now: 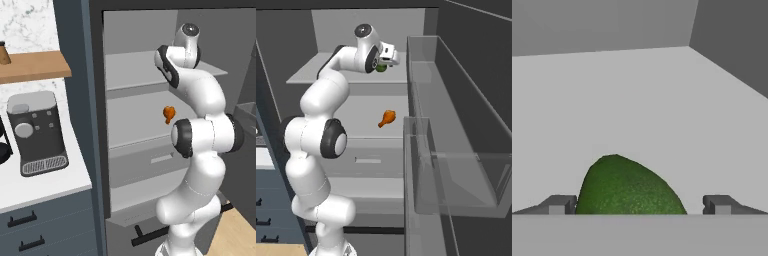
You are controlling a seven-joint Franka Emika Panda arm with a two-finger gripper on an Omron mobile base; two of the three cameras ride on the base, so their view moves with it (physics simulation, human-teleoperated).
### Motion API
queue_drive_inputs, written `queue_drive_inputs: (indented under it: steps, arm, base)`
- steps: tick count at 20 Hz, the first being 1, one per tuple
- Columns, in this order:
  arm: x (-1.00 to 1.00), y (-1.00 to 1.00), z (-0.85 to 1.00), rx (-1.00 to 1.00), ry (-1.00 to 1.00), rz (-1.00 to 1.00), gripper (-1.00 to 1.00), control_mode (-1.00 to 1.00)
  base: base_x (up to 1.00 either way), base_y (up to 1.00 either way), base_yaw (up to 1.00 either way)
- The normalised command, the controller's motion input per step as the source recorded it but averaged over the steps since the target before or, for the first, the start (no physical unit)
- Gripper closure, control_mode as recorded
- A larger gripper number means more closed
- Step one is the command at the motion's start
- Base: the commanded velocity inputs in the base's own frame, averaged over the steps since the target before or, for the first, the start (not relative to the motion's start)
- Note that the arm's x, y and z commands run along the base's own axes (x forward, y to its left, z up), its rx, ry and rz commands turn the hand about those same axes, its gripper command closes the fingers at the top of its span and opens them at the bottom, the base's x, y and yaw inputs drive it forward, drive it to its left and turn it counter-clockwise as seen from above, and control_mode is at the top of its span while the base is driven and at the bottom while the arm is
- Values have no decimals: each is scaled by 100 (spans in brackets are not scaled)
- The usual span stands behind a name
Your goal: Place one avocado and one chicken drumstick in each tupperware on the nearby counter, to pack two identical lunches.
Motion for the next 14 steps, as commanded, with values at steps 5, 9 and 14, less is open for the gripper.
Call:
queue_drive_inputs:
  steps: [5,9,14]
  arm:
    - [0,0,-27,0,3,0,-100,-100]
    - [0,0,-27,0,0,0,-100,-100]
    - [0,0,-22,0,0,0,100,-100]
  base:
    - [0,0,0]
    - [0,0,0]
    - [0,0,0]
